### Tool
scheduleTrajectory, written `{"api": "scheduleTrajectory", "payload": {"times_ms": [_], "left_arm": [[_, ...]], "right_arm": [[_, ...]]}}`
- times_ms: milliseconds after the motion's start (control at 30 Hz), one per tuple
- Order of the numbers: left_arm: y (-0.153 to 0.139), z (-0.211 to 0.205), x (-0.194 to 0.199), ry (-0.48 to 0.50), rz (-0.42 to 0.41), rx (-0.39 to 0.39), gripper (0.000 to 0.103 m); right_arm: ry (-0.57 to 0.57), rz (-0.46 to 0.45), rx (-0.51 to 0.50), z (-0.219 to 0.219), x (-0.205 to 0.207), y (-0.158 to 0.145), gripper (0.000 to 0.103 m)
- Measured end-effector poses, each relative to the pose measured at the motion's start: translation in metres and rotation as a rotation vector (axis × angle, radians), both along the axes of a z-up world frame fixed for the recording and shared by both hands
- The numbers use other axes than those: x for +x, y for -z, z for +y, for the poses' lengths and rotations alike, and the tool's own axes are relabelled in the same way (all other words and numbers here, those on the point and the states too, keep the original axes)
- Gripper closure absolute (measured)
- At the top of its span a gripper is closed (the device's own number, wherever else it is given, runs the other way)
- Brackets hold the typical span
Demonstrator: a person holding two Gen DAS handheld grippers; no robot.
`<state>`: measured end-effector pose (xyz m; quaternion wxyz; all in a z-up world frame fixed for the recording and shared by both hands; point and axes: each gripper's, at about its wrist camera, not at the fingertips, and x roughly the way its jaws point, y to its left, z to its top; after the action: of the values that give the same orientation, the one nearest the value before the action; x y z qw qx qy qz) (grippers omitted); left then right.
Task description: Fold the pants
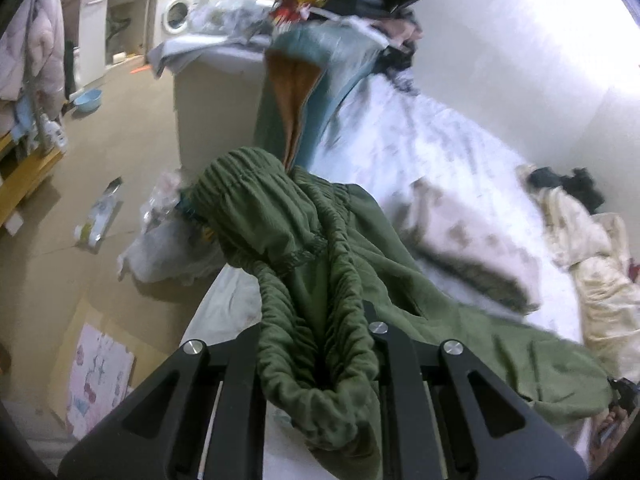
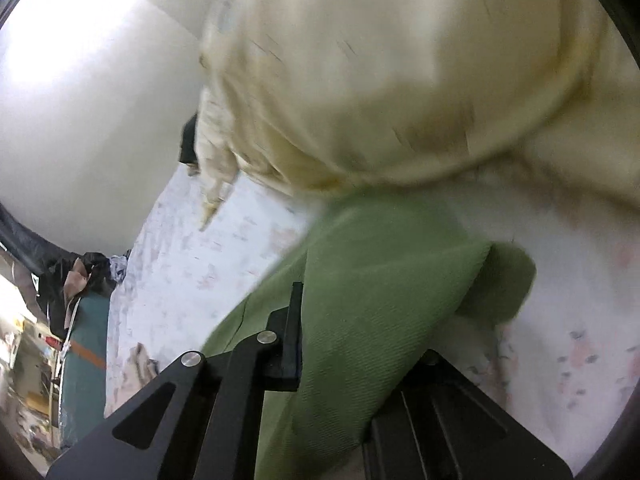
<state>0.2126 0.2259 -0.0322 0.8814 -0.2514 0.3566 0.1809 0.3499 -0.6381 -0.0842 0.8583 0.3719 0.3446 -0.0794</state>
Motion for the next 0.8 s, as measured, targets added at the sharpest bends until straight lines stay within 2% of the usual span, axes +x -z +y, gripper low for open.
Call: {"api": "scheduleTrajectory", "payload": {"times_ms": [67, 167, 267, 333, 400, 433, 467, 533, 567, 633, 700, 733, 800], "left_arm": [[-0.022, 0.005, -0.009, 0.003, -0.029, -0.012, 0.093], [-0.048, 0.020, -0.035, -0.007, -0.038, -0.034, 0.093], [-0.052, 0.037, -0.069, 0.008, 0.041, -0.040, 0.093], [-0.036, 0.040, -0.086, 0.043, 0.170, 0.018, 0.093], [-0.016, 0.045, -0.093, 0.042, 0.266, 0.016, 0.093], [-0.004, 0.049, -0.094, 0.030, 0.316, 0.000, 0.093], [0.009, 0.054, -0.095, 0.027, 0.365, -0.028, 0.093], [0.036, 0.055, -0.096, 0.049, 0.473, -0.026, 0.093], [0.041, 0.056, -0.097, 0.050, 0.498, -0.020, 0.093], [0.049, 0.059, -0.102, 0.051, 0.517, -0.027, 0.093], [0.055, 0.060, -0.103, 0.035, 0.528, -0.033, 0.092], [0.056, 0.059, -0.101, 0.026, 0.531, -0.035, 0.092], [0.057, 0.057, -0.098, 0.011, 0.536, -0.026, 0.092]], "right_arm": [[0.002, 0.003, -0.035, 0.000, -0.012, -0.031, 0.101], [0.026, 0.046, -0.064, -0.004, -0.040, -0.060, 0.101], [0.073, 0.156, -0.023, -0.011, -0.100, -0.063, 0.101], [0.075, 0.266, -0.010, -0.009, -0.124, -0.046, 0.100], [0.095, 0.443, 0.035, -0.008, -0.152, -0.006, 0.097], [0.106, 0.499, 0.046, -0.009, -0.160, 0.008, 0.094], [0.133, 0.590, 0.049, -0.011, -0.173, 0.028, 0.091], [0.188, 0.669, 0.054, -0.013, -0.183, 0.046, 0.082], [0.224, 0.705, 0.029, -0.019, -0.190, 0.051, 0.075], [0.271, 0.759, -0.079, -0.030, -0.194, 0.046, 0.073], [0.352, 0.823, -0.251, -0.043, -0.193, 0.027, 0.073], [0.390, 0.817, -0.305, -0.047, -0.191, 0.016, 0.070], [0.387, 0.693, -0.284, -0.051, -0.180, -0.003, 0.063]]}}
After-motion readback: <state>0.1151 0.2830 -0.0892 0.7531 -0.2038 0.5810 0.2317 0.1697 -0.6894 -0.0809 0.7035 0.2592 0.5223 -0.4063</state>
